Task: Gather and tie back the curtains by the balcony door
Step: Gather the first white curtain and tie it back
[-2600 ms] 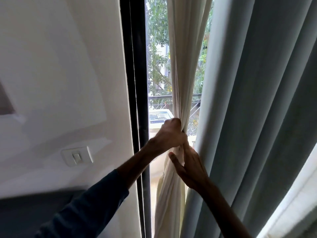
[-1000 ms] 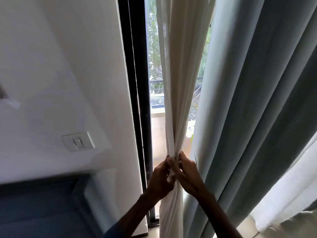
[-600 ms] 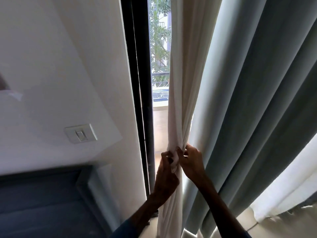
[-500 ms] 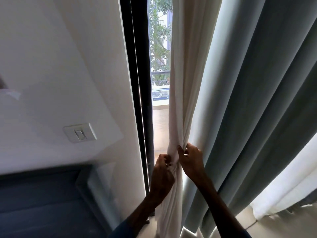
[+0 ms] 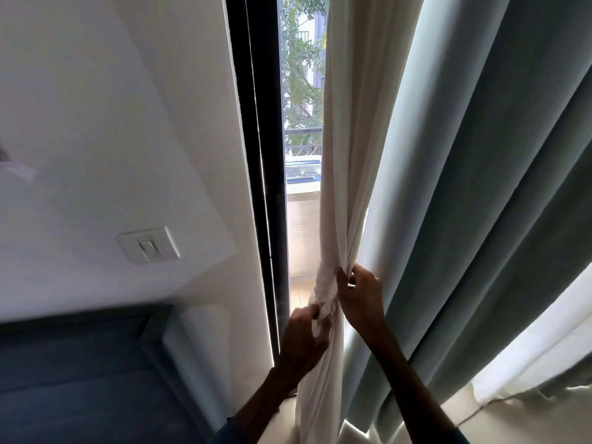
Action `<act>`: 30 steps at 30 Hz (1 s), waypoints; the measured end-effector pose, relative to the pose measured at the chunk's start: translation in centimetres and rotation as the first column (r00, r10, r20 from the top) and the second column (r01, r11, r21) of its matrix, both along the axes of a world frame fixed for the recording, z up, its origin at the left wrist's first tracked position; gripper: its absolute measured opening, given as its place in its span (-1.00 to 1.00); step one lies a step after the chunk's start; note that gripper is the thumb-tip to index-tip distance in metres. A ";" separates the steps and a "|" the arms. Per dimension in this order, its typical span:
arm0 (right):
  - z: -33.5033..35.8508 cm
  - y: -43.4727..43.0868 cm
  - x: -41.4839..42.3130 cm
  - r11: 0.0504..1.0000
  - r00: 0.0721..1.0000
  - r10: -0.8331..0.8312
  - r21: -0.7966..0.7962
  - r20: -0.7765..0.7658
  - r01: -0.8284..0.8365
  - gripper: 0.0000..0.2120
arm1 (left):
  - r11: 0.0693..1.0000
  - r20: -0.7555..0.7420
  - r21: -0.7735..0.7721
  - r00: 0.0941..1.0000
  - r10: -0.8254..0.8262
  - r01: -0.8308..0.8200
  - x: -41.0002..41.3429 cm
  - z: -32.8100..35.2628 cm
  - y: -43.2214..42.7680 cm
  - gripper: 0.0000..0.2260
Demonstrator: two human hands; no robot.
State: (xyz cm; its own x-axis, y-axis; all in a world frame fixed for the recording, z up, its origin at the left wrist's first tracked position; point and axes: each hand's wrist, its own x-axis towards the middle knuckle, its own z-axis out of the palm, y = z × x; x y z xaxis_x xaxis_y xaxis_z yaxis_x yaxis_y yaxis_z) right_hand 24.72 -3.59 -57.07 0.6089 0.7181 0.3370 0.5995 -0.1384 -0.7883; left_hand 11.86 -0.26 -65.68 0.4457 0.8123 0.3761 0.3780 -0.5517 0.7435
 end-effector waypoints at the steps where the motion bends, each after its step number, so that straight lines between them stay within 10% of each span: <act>1: 0.1 -0.1 0.2 1.000 1.000 -0.004 0.003 0.002 0.004 -0.77 | 1.000 -0.001 -0.006 1.000 0.018 -0.018 -0.3 0.2 0.4 -0.86; 9: 0.4 -0.4 1.3 1.000 1.000 0.008 0.020 0.023 -0.008 -0.82 | 0.906 0.119 -0.374 0.979 -0.166 0.199 -2.8 3.4 3.2 -0.52; 21: -0.7 -1.9 1.2 0.937 0.916 0.337 -0.016 -0.216 -0.348 -0.62 | 0.926 -0.293 0.091 0.899 -0.326 0.365 -4.1 7.6 10.6 -0.69; 30: -1.0 -2.6 0.6 0.917 0.640 0.336 0.086 -0.691 -0.389 0.16 | 0.978 -0.070 0.106 0.983 -0.170 0.177 -1.4 5.2 7.5 -0.68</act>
State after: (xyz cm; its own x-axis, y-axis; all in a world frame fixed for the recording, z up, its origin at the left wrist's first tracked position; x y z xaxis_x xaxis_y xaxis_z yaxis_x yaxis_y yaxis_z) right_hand 25.33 -6.19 -58.07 0.3340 0.9353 -0.1169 -0.0846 -0.0938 -0.9920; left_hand 10.50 7.23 -60.47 0.6008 0.6749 0.4284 0.3111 -0.6911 0.6524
